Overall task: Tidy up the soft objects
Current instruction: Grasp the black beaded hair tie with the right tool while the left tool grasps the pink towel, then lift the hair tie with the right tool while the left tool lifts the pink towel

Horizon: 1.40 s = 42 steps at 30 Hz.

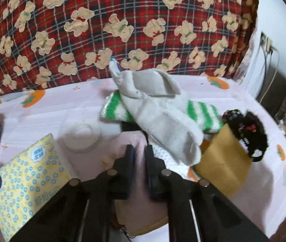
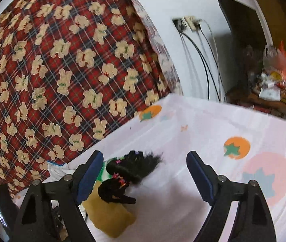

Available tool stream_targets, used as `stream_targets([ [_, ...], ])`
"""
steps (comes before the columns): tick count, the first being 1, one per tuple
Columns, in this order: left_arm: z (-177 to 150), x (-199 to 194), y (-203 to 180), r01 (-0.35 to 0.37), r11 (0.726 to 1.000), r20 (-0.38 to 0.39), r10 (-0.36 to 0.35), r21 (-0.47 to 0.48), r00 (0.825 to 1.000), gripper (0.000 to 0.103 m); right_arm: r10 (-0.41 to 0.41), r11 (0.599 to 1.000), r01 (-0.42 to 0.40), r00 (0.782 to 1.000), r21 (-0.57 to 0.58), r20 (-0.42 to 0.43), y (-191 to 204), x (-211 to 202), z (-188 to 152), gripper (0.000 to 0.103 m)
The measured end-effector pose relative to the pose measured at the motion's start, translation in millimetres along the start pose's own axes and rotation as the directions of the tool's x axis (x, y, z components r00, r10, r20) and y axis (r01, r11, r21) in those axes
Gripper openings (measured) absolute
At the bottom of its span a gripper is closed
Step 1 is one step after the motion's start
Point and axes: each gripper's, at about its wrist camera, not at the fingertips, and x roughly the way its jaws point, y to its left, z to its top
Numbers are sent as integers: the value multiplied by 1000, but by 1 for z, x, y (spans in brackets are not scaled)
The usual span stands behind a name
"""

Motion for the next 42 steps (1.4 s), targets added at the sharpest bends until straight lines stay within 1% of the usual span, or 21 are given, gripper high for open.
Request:
stream_targets([
  [1,1,-3,3,37,999,11,-37,-11,999,6,6,1000,-6,1000,13,-6,-2,1,0,86],
  [3,2,-8,8,79,997,38,-78,-24,996,5,34,999,-33,999,40,-15,-6,3,0,87],
  [5,4,-13,10,125,992,68,-123,-31,990,4,58,998,-57,998,42,-33,-5,6,-1,87],
  [9,3,-31,16,182,983,125,-178,-20,976,4,70,997,-69,995,19,-71,3,17,-3,87],
  [12,4,-48,28,249,968,189,-239,-27,952,4,78,997,-78,989,5,-127,8,30,-6,87],
  [16,2,-75,44,322,946,289,-300,-32,909,4,82,997,-80,971,17,-225,10,52,-10,87],
  [18,2,-82,50,326,945,321,-297,-37,899,4,61,998,-59,954,17,-293,10,68,-15,86],
  [19,2,-84,53,320,947,334,-289,-41,897,4,68,998,-61,946,33,-318,7,74,-17,86],
  [20,2,-84,55,315,948,334,-283,-46,899,4,77,997,-64,940,49,-332,5,78,-18,80],
  [21,3,-81,57,311,949,324,-277,-58,905,4,98,994,-78,933,72,-347,1,81,-19,63],
  [22,2,-79,57,303,951,314,-269,-62,911,4,127,991,-99,925,96,-359,-2,83,-20,53],
  [23,2,-77,56,287,956,300,-256,-62,919,4,154,986,-119,919,117,-362,-5,83,-21,32],
  [25,0,-74,50,264,964,265,-246,-36,932,4,165,983,-125,921,134,-353,-9,80,-19,28],
  [28,-4,-66,37,272,962,195,-266,-2,944,5,263,955,-192,903,228,-341,-17,78,-19,25],
  [31,-7,-56,26,263,965,123,-263,17,957,5,318,934,-234,890,270,-328,-16,76,-19,25],
  [33,-10,-51,24,247,969,88,-246,9,965,5,364,916,-278,880,290,-305,-15,72,-18,23],
  [36,-14,-36,24,223,975,4,-223,-21,975,5,412,893,-334,876,300,-251,-14,62,-13,22],
  [37,-15,-28,24,221,974,-45,-223,-38,974,5,420,890,-347,877,296,-235,-13,59,-11,22],
  [38,-15,-23,26,226,973,-67,-230,-55,971,5,426,888,-359,878,287,-219,-12,56,-9,21],
  [40,-16,-20,32,238,968,-79,-244,-85,966,5,420,894,-364,885,263,-201,-9,51,-7,20],
  [42,-17,-18,34,250,963,-84,-259,-104,962,4,427,891,-375,883,255,-195,-7,50,-7,16],
])
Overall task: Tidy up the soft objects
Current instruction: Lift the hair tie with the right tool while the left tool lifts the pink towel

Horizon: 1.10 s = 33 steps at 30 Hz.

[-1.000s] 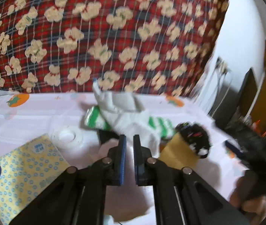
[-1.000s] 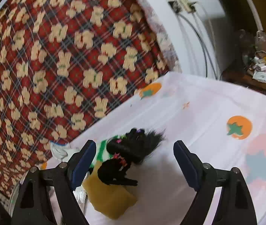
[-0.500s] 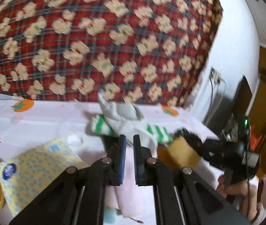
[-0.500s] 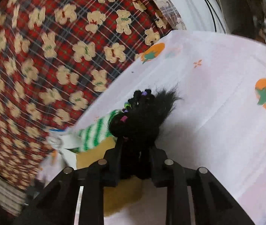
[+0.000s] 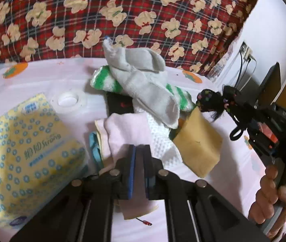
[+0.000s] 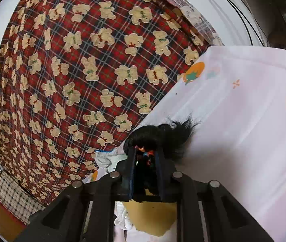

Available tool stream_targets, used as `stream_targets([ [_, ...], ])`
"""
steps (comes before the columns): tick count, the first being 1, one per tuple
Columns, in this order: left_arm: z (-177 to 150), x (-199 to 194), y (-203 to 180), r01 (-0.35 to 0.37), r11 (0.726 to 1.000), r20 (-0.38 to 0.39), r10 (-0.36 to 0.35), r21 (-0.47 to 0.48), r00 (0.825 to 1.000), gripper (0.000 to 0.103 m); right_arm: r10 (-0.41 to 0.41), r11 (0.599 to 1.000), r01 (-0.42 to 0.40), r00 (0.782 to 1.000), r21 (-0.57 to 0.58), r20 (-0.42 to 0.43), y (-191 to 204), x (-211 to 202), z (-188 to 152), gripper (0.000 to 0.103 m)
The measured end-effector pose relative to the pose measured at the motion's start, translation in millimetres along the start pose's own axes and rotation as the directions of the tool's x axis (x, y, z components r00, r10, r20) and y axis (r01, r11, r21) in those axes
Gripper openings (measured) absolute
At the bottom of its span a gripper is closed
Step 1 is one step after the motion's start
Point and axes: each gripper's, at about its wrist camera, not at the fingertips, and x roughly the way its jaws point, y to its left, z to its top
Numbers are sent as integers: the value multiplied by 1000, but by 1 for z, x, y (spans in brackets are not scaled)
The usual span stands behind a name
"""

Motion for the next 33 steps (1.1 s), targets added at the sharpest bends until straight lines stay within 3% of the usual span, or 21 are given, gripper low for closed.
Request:
stream_targets([
  [4,-1,-3,3,21,1000,11,-21,-14,1000,2,14,1000,-14,1000,-8,9,1,0,0,14],
  [7,-1,-14,-3,21,1000,70,-22,16,997,1,0,999,1,1000,-32,28,3,-3,0,10],
  [8,-1,-19,-5,11,1000,99,-14,28,995,1,3,999,-2,999,-42,33,4,-3,0,1],
  [13,1,-51,-13,67,994,259,-86,82,962,1,-3,996,8,998,-88,63,11,-9,0,1],
  [18,2,-67,-15,105,988,347,-138,113,928,1,-8,998,13,997,-54,80,7,-15,3,2],
  [22,3,-72,-11,112,989,371,-142,100,918,1,-61,998,60,995,25,76,-7,-18,7,4],
  [26,5,-73,-7,114,990,374,-138,85,917,1,-95,993,93,995,68,21,-16,-14,10,7],
  [28,6,-73,-4,107,991,375,-129,80,918,1,-102,993,101,995,54,9,-14,-14,10,33],
  [29,6,-73,-4,104,992,374,-126,78,919,1,-104,993,103,994,51,14,-14,-15,11,70],
  [30,6,-73,-3,100,992,373,-122,77,920,1,-91,994,90,995,55,33,-14,-18,11,91],
  [31,6,-72,-2,98,992,372,-119,74,920,1,-69,996,64,995,67,68,-15,-24,12,91],
  [33,7,-73,-1,101,992,371,-119,69,921,1,-94,995,92,992,26,87,-12,-29,16,91],
])
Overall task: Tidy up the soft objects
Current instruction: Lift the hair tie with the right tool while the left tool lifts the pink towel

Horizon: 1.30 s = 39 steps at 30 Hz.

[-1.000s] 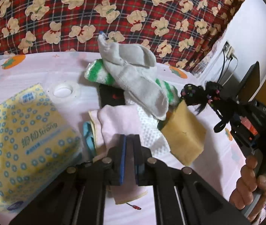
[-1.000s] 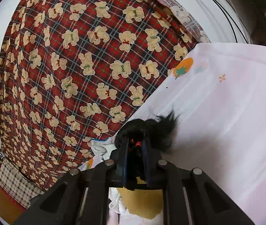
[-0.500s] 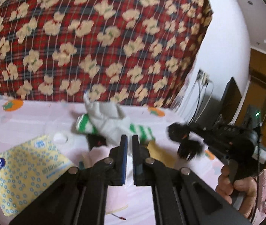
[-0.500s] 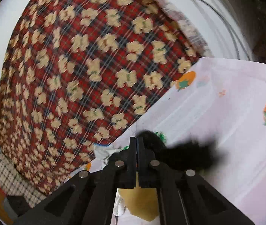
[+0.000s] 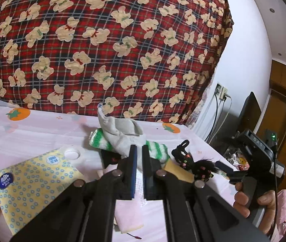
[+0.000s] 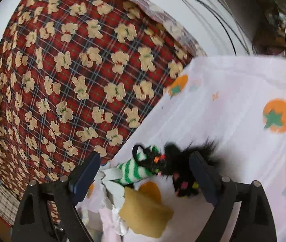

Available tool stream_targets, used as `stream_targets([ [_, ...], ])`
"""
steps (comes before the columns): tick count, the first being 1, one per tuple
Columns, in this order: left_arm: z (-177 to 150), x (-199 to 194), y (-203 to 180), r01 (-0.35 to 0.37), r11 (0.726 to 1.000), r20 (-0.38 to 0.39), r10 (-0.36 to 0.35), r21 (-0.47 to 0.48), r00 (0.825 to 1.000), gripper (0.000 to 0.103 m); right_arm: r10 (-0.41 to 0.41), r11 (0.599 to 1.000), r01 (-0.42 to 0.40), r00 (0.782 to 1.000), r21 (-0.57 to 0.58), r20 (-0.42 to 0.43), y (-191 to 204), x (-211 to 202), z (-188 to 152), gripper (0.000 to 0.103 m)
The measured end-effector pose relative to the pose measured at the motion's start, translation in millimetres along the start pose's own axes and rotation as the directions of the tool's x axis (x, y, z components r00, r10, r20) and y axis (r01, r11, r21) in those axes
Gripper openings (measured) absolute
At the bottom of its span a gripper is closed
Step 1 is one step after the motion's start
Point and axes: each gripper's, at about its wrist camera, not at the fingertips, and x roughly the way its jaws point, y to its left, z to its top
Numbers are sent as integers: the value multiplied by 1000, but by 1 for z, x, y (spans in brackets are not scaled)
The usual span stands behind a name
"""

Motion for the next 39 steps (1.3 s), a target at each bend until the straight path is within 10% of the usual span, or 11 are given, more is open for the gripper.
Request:
stream_targets([
  [4,0,-1,1,-6,1000,2,6,-2,1000,1,-258,936,258,966,-241,32,17,11,4,91],
  [8,1,-1,2,-9,1000,3,9,-6,1000,1,-336,898,271,931,-345,-142,14,50,-6,91],
  [13,1,-1,2,-5,1000,3,5,-6,1000,1,-453,832,352,877,-428,-158,7,65,-20,46],
  [16,2,-5,2,29,1000,19,-28,-13,999,1,-433,852,345,887,-393,-159,-4,62,-20,37],
  [20,5,-13,0,73,997,65,-72,-15,995,1,-222,942,179,967,-284,-126,2,35,-12,27],
  [23,7,-21,-1,110,994,94,-108,-18,990,1,-161,927,145,987,-347,-18,25,19,-18,27],
  [39,7,-75,14,65,998,184,-64,-3,981,1,-9,887,33,998,-461,54,77,0,-62,27],
])
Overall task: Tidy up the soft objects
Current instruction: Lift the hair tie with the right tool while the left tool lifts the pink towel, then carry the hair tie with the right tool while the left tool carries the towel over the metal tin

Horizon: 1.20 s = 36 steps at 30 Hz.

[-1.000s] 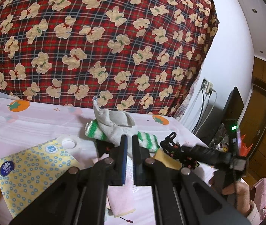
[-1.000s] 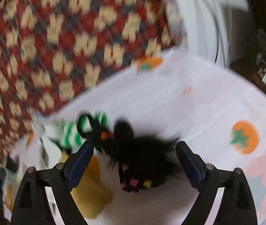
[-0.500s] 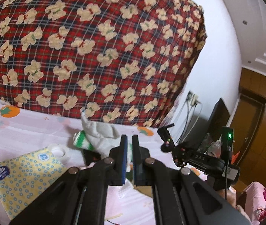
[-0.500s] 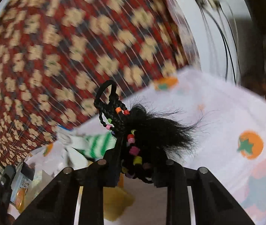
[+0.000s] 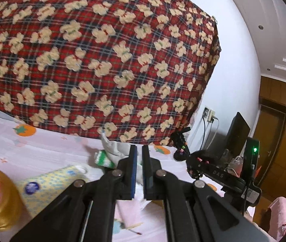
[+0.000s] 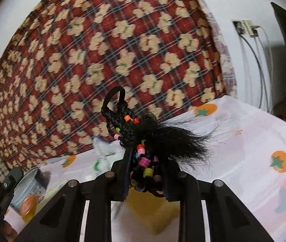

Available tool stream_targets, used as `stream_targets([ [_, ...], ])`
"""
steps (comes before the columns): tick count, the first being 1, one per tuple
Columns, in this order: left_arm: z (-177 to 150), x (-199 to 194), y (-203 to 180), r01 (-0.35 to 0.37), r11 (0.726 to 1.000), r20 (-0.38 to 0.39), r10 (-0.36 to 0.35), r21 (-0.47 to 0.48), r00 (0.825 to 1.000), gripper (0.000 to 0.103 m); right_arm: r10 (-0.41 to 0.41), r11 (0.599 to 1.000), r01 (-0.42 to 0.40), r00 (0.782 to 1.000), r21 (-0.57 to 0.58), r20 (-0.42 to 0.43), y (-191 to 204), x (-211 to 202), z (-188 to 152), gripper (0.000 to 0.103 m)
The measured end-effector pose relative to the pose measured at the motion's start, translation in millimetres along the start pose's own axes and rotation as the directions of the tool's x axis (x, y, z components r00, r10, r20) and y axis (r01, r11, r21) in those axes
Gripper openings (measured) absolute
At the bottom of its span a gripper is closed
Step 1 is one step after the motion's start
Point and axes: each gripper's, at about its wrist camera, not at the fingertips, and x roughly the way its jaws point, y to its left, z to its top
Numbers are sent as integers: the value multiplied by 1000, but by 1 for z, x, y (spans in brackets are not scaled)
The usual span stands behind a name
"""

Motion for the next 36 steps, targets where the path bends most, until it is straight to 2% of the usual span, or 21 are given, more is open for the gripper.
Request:
stream_targets([
  [2,1,-13,6,-11,1000,6,11,10,1000,1,-21,999,21,1000,-40,10,13,-4,-6,27],
  [5,1,-16,15,-28,1000,-35,28,0,999,1,-72,995,74,997,-73,30,22,-5,-9,27],
  [8,-3,-2,15,-57,998,-115,59,22,992,1,-109,991,111,993,-75,32,19,-2,-9,27],
  [10,-8,12,8,-52,998,-181,56,32,982,1,-116,992,117,993,-55,30,13,-3,-8,27],
  [12,-18,31,-2,-70,997,-256,79,43,964,10,-120,992,121,992,-38,28,8,-3,-7,27],
  [13,-24,44,-8,-94,995,-303,103,45,947,22,-122,992,123,992,-31,29,6,-4,-7,27],
  [14,-29,52,-10,-104,994,-337,110,36,935,41,-124,992,124,992,-26,30,5,-4,-6,27],
  [15,-34,61,-12,-110,994,-374,109,18,921,51,-124,992,125,992,-21,30,4,-4,-5,27],
  [16,-40,67,-14,-116,993,-401,108,2,910,65,-120,993,121,992,-13,29,2,-4,-5,27],
  [17,-44,72,-14,-123,992,-422,109,-6,900,68,-115,993,115,993,-7,27,1,-4,-4,27],
  [20,-56,86,-17,-167,986,-480,152,12,864,68,-101,995,101,995,7,22,0,-4,-3,27],
  [22,-62,92,-17,-199,979,-492,192,39,849,66,-94,995,94,995,19,18,-2,-3,-2,28],
  [25,-71,102,-11,-217,975,-535,208,46,819,40,-86,995,85,996,54,6,-7,-1,-1,28],
  [26,-72,104,-8,-216,976,-546,202,39,813,38,-80,995,80,997,66,2,-9,-1,-1,28],
  [27,-71,104,-8,-214,976,-540,201,39,817,33,-75,994,75,997,82,-4,-12,0,-1,28],
  [28,-72,106,-7,-211,976,-550,201,45,811,17,-71,993,71,997,95,-10,-14,0,-1,28],
  [29,-74,108,-5,-204,979,-565,185,31,804,12,-65,992,67,998,109,-16,-16,1,-2,28],
  [30,-75,110,-2,-203,979,-573,176,16,800,11,-60,991,62,998,120,-18,-18,1,-2,28],
  [31,-75,109,2,-206,978,-571,167,-4,804,9,-57,990,59,998,128,-20,-19,1,-2,28],
  [34,-68,96,4,-201,979,-514,155,-34,844,9,-39,990,41,999,133,-12,-20,0,-3,28],
  [36,-58,78,-2,-168,985,-438,136,-33,888,9,-11,992,10,1000,128,6,-17,-3,-2,27],
])
